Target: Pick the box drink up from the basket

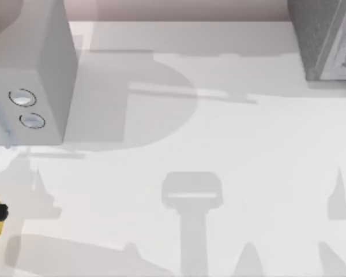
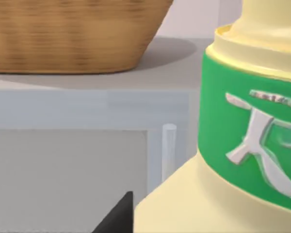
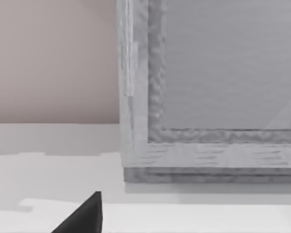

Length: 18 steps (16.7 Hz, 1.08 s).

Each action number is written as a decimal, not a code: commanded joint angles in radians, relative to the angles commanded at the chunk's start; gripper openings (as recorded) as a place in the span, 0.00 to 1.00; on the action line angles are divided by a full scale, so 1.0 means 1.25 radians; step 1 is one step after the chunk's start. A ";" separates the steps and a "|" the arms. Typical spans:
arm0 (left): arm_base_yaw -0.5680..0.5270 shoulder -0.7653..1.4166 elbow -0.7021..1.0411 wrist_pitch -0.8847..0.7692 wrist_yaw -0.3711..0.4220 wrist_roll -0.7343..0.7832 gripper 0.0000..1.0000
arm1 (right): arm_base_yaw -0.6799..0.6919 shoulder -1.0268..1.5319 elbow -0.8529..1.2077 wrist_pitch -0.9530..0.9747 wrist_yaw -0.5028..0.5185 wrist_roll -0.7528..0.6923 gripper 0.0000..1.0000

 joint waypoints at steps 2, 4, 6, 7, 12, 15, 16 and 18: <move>0.000 0.000 0.000 0.000 0.000 0.000 0.00 | 0.000 0.000 0.000 0.000 0.000 0.000 1.00; 0.002 0.005 0.000 0.000 0.000 0.002 0.00 | 0.000 0.000 0.000 0.000 0.000 0.000 1.00; -0.016 0.031 -0.001 0.015 -0.020 0.002 0.00 | 0.000 0.000 0.000 0.000 0.000 0.000 1.00; -0.031 0.054 0.001 0.031 -0.039 0.003 0.00 | 0.000 0.000 0.000 0.000 0.000 0.000 1.00; -0.160 0.247 0.036 0.199 -0.205 0.016 0.00 | 0.000 0.000 0.000 0.000 0.000 0.000 1.00; -0.256 0.404 0.071 0.343 -0.337 0.026 0.00 | 0.000 0.000 0.000 0.000 0.000 0.000 1.00; -0.288 0.458 0.083 0.393 -0.383 0.029 0.00 | 0.000 0.000 0.000 0.000 0.000 0.000 1.00; -0.349 0.567 0.107 0.492 -0.475 0.035 0.00 | 0.000 0.000 0.000 0.000 0.000 0.000 1.00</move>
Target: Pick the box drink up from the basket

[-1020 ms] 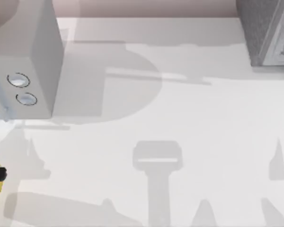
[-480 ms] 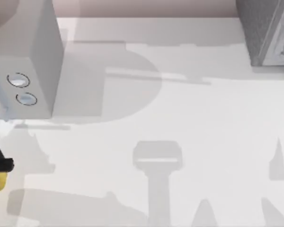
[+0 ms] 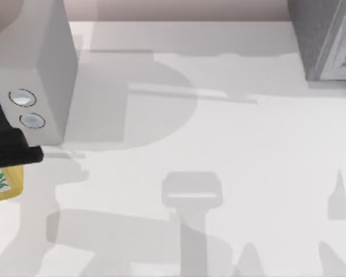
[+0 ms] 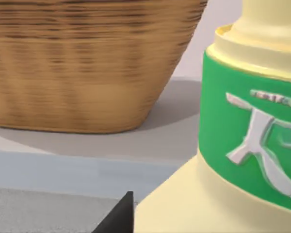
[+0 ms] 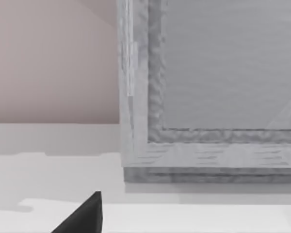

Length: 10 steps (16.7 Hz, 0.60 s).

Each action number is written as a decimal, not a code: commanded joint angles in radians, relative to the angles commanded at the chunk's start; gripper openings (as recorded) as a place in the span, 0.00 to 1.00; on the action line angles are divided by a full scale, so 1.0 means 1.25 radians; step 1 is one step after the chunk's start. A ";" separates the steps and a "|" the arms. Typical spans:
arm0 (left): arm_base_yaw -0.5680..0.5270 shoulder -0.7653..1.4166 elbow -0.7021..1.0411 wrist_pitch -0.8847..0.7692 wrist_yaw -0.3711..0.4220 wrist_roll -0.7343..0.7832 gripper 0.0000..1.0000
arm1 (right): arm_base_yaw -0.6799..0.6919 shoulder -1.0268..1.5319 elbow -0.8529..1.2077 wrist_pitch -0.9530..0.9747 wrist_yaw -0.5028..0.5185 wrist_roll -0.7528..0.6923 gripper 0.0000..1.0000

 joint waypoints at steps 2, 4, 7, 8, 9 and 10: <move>-0.054 0.105 0.022 0.093 -0.088 0.005 0.00 | 0.000 0.000 0.000 0.000 0.000 0.000 1.00; -0.098 0.200 0.040 0.175 -0.165 0.009 0.00 | 0.000 0.000 0.000 0.000 0.000 0.000 1.00; -0.143 0.305 0.057 0.263 -0.251 0.011 0.00 | 0.000 0.000 0.000 0.000 0.000 0.000 1.00; -0.151 0.324 0.060 0.280 -0.267 0.011 0.00 | 0.000 0.000 0.000 0.000 0.000 0.000 1.00; -0.155 0.336 0.062 0.290 -0.276 0.011 0.00 | 0.000 0.000 0.000 0.000 0.000 0.000 1.00; -0.157 0.339 0.062 0.293 -0.279 0.011 0.00 | 0.000 0.000 0.000 0.000 0.000 0.000 1.00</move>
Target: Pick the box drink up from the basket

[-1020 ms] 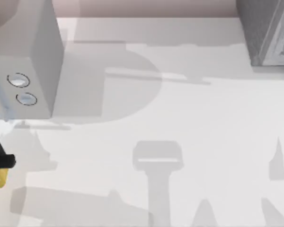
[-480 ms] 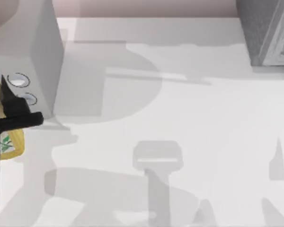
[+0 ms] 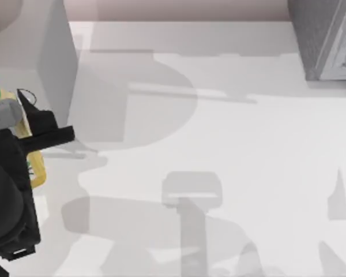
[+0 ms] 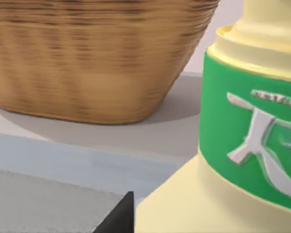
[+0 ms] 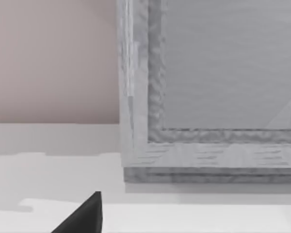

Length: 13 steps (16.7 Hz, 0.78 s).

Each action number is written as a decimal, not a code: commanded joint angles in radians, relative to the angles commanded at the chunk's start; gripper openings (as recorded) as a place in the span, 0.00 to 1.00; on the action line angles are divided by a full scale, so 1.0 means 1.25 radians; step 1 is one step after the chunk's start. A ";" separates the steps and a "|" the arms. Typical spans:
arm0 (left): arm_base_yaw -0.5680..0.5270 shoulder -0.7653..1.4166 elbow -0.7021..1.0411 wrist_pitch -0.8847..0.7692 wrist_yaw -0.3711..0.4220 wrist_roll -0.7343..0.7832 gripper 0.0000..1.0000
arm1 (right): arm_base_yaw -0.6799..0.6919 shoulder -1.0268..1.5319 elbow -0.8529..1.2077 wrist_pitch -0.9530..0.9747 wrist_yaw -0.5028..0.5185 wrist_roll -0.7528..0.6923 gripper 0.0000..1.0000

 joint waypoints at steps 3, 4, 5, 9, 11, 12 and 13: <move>0.000 0.000 0.000 0.000 0.000 0.000 0.00 | 0.000 0.000 0.000 0.000 0.000 0.000 1.00; 0.003 -0.002 -0.004 -0.002 0.001 0.001 0.00 | 0.000 0.000 0.000 0.000 0.000 0.000 1.00; 0.004 0.000 -0.004 -0.001 0.002 0.001 0.00 | 0.000 0.000 0.000 0.000 0.000 0.000 1.00; 0.029 0.079 0.000 0.079 0.028 -0.006 0.00 | 0.000 0.000 0.000 0.000 0.000 0.000 1.00; 0.048 0.143 0.004 0.143 0.048 -0.007 0.00 | 0.000 0.000 0.000 0.000 0.000 0.000 1.00; 0.060 0.179 0.004 0.177 0.060 -0.007 0.00 | 0.000 0.000 0.000 0.000 0.000 0.000 1.00; 0.073 0.215 0.004 0.211 0.074 -0.008 0.00 | 0.000 0.000 0.000 0.000 0.000 0.000 1.00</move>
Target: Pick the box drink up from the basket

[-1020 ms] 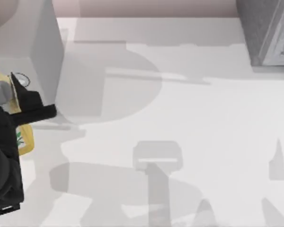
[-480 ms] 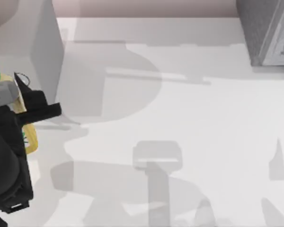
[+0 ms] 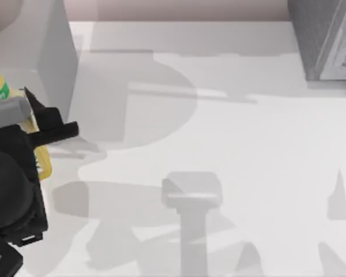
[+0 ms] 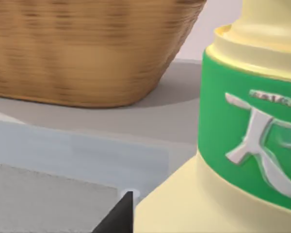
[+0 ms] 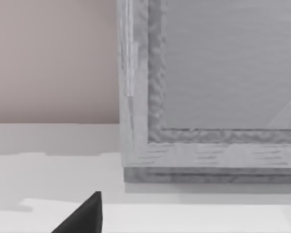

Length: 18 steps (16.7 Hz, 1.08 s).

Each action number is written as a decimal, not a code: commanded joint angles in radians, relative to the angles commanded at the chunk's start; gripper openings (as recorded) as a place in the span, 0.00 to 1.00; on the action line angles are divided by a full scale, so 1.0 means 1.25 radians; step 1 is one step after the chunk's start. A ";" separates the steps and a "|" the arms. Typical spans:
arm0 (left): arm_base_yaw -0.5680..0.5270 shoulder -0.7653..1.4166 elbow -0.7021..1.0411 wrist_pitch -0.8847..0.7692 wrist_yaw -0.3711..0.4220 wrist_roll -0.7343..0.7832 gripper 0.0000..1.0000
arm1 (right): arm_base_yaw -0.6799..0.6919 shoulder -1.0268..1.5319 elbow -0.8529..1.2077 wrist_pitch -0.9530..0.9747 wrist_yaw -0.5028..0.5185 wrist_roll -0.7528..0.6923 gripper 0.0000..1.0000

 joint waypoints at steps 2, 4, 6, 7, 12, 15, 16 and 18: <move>0.028 0.070 -0.002 0.064 0.030 -0.001 0.00 | 0.000 0.000 0.000 0.000 0.000 0.000 1.00; 0.052 0.127 -0.003 0.117 0.056 -0.002 0.00 | 0.000 0.000 0.000 0.000 0.000 0.000 1.00; 0.065 0.160 -0.001 0.150 0.070 -0.003 0.00 | 0.000 0.000 0.000 0.000 0.000 0.000 1.00; 0.067 0.165 0.000 0.156 0.071 -0.003 0.00 | 0.000 0.000 0.000 0.000 0.000 0.000 1.00; 0.067 0.165 0.000 0.156 0.071 -0.003 0.15 | 0.000 0.000 0.000 0.000 0.000 0.000 1.00; 0.067 0.165 0.000 0.156 0.071 -0.003 0.38 | 0.000 0.000 0.000 0.000 0.000 0.000 1.00; 0.067 0.165 0.000 0.156 0.071 -0.003 0.45 | 0.000 0.000 0.000 0.000 0.000 0.000 1.00; 0.067 0.165 0.000 0.156 0.071 -0.003 0.60 | 0.000 0.000 0.000 0.000 0.000 0.000 1.00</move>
